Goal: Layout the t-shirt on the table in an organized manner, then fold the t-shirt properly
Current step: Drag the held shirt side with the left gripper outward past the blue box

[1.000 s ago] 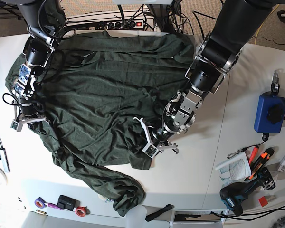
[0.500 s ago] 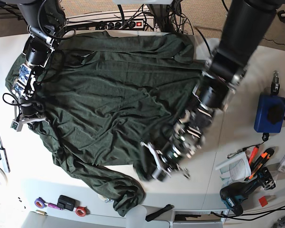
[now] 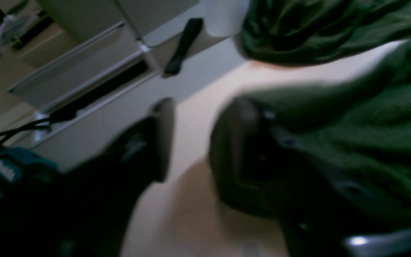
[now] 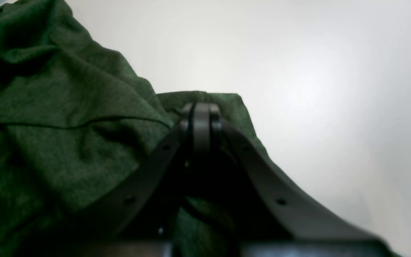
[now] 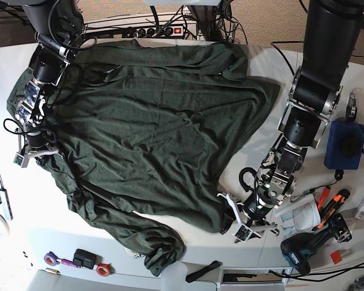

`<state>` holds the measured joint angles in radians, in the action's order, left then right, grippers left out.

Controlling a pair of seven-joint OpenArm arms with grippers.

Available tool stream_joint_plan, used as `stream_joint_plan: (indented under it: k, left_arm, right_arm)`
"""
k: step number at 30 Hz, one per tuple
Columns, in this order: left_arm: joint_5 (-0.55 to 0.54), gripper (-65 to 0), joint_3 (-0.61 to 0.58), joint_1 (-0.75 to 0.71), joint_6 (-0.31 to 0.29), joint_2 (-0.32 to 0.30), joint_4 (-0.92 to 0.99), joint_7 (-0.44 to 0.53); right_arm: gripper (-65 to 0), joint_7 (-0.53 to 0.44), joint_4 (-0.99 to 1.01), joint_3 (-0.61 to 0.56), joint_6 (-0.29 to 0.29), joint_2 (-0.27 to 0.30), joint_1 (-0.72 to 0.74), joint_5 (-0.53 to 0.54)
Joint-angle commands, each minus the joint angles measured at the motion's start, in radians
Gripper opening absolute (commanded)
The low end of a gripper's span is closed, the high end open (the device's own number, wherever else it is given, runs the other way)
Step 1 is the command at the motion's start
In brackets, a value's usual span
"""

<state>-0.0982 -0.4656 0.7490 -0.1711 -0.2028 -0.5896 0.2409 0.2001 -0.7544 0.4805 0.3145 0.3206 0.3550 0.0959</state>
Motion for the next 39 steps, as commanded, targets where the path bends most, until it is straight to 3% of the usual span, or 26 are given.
stream_joint_plan:
  k: [1, 4, 6, 9, 10, 12, 14, 18, 22, 29, 36, 39]
  left_arm:
    - [-0.011, -33.5, 0.003, 0.043, 0.025, -0.004, -0.016, 0.029]
    - [-0.035, -33.4, 0.003, 0.043, 0.029, -0.015, -0.016, 0.028]
    - [-0.072, -33.5, 0.003, 0.043, -0.018, -0.029, -0.016, 0.002]
    - [-0.122, -38.9, 0.003, 0.042, -0.190, -0.053, -0.016, -0.049]
    - [-0.136, -44.5, 0.003, 0.040, -0.269, -0.064, -0.016, -0.066]
    - [-0.162, -62.1, 0.003, 0.029, -0.429, -0.087, -0.019, -0.077]
    - [-0.172, -65.0, 0.003, 0.003, -0.527, -0.109, -0.032, -0.081]
    - [-0.217, -65.0, 0.003, -0.068, -0.527, -0.126, -0.068, -0.183]
    - [-0.315, -65.0, 0.003, -0.133, -0.527, -0.127, -0.091, -0.200]
    - [-0.323, -65.0, 0.003, -0.172, -0.503, -0.120, -0.150, -0.225]
    - [-0.321, -65.0, 0.003, -0.170, -0.496, -0.068, -0.152, -0.238]
    - [-0.321, -65.0, 0.003, -0.170, -0.426, -0.039, -0.152, -0.262]
  right_arm:
    - [-65.0, 0.054, 0.000, -0.002, 0.000, 0.006, 0.005, -0.018]
    - [-65.0, 0.054, 0.000, -0.002, 0.000, 0.006, 0.005, -0.018]
    - [-65.0, 0.054, 0.000, -0.002, 0.000, 0.006, 0.005, -0.018]
    - [-65.0, 0.054, 0.000, -0.002, 0.000, 0.006, 0.005, -0.018]
    - [-65.0, 0.054, 0.000, -0.002, 0.000, 0.006, 0.005, -0.018]
    - [-65.0, 0.054, 0.000, -0.002, 0.000, 0.006, 0.005, -0.018]
    - [-65.0, 0.054, 0.000, -0.002, 0.000, 0.006, 0.005, -0.018]
    - [-65.0, 0.054, 0.000, -0.002, 0.000, 0.006, 0.005, -0.018]
    - [-65.0, 0.054, 0.000, -0.002, 0.000, 0.006, 0.005, -0.018]
    - [-65.0, 0.054, 0.000, -0.002, 0.000, 0.006, 0.005, -0.018]
    - [-65.0, 0.054, 0.000, -0.002, 0.000, 0.006, 0.005, -0.018]
    - [-65.0, 0.055, 0.000, -0.002, 0.000, 0.006, 0.005, -0.018]
